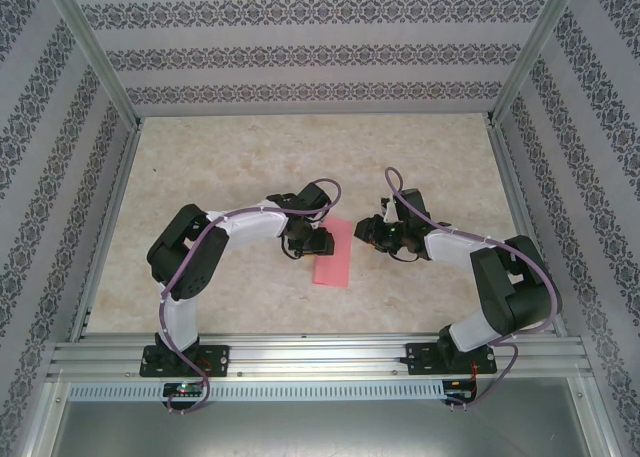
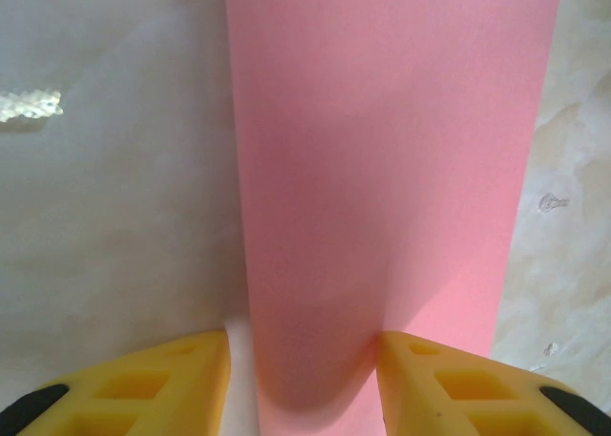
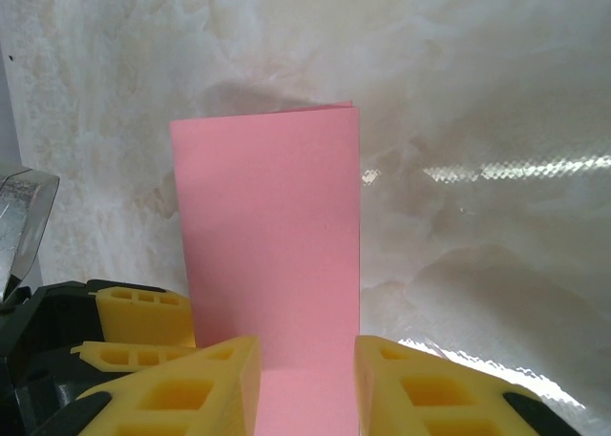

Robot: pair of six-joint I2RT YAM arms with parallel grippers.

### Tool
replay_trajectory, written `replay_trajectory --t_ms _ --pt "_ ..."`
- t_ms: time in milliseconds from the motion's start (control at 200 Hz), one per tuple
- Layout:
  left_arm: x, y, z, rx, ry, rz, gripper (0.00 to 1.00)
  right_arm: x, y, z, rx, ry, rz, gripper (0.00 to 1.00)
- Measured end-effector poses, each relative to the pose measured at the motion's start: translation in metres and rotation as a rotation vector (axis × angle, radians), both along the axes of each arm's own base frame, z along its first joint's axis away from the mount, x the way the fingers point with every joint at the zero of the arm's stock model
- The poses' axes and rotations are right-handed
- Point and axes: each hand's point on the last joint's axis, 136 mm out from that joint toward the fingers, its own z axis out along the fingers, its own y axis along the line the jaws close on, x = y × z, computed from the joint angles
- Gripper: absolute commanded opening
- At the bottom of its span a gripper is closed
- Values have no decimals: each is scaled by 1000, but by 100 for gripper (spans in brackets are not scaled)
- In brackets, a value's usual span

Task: Fold a paper plane with a square sheet of paper (fold left side to right side)
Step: First fold in half a square sheet of paper at the center of the table.

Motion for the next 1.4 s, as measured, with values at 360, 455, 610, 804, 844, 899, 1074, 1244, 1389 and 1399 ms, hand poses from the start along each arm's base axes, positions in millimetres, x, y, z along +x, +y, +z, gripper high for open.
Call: replay_trajectory --t_ms 360,455,610,804,844,899,1074,1244,1389,1399 --pt "0 0 0 1 3 3 46 -2 4 0 0 0 12 31" --pt "0 0 0 1 2 3 46 -3 4 0 0 0 13 31" --pt "0 0 0 2 4 3 46 -5 7 0 -2 0 24 30" --pt "0 0 -1 5 7 3 46 -7 10 -4 -4 13 31 29" --pt "0 0 -1 5 8 3 46 -8 11 -5 -5 15 33 28" --pt "0 0 -1 5 8 3 46 -9 12 -6 -6 20 37 27" --pt "0 0 -1 6 8 3 47 -12 15 -10 -10 32 47 25" --pt "0 0 -1 6 8 3 47 -14 18 -15 -9 52 46 24" --pt "0 0 -1 6 9 3 46 -16 25 -18 -9 62 61 23" --pt "0 0 -1 6 9 3 46 -16 25 -18 -9 62 62 23"
